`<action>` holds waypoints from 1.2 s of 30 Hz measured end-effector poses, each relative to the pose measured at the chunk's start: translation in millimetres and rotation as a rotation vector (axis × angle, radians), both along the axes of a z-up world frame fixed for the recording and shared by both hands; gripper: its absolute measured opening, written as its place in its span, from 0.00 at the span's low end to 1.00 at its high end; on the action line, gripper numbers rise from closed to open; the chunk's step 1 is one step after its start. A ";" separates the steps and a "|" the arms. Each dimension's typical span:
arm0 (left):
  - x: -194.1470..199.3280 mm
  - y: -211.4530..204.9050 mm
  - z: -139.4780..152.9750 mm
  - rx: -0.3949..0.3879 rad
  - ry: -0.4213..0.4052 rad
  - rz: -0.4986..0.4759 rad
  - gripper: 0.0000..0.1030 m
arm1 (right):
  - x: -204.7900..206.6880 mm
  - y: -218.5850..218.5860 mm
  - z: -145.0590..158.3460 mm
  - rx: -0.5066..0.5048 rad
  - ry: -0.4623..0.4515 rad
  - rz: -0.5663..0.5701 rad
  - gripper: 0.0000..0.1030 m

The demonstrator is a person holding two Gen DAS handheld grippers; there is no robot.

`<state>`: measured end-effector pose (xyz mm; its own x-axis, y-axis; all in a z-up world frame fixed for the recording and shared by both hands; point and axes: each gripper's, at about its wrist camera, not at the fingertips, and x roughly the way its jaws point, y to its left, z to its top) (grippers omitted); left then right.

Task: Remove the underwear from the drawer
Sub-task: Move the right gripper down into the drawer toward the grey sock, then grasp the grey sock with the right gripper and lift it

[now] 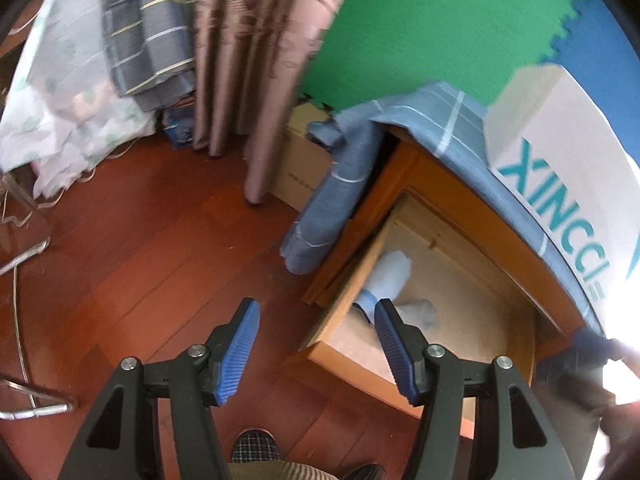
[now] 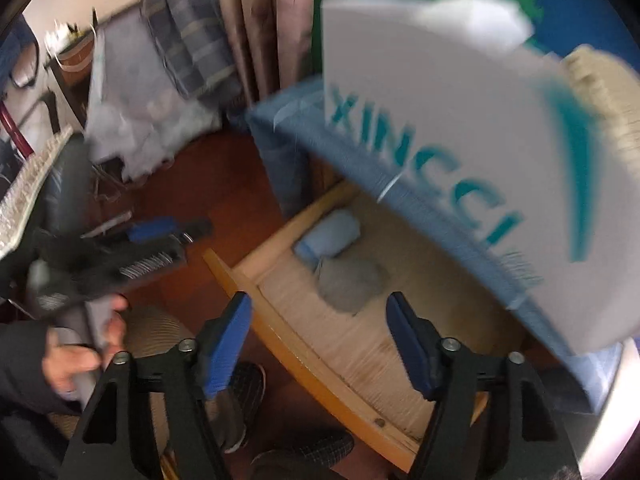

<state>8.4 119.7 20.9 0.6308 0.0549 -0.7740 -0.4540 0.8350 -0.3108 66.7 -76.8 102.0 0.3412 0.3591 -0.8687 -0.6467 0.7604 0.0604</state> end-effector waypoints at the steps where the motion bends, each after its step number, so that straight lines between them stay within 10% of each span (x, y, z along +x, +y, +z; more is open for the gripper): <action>1: -0.4 2.2 -1.6 -0.013 0.002 0.006 0.60 | 5.0 5.4 -10.9 -0.010 0.025 0.004 0.62; 18: 0.4 15.3 -11.8 -0.118 -0.021 0.010 0.60 | 71.4 76.7 -134.5 -0.256 0.153 0.170 0.61; 36: 8.8 17.1 -19.6 -0.156 -0.008 -0.017 0.60 | 95.7 102.3 -201.6 -0.383 0.151 0.362 0.68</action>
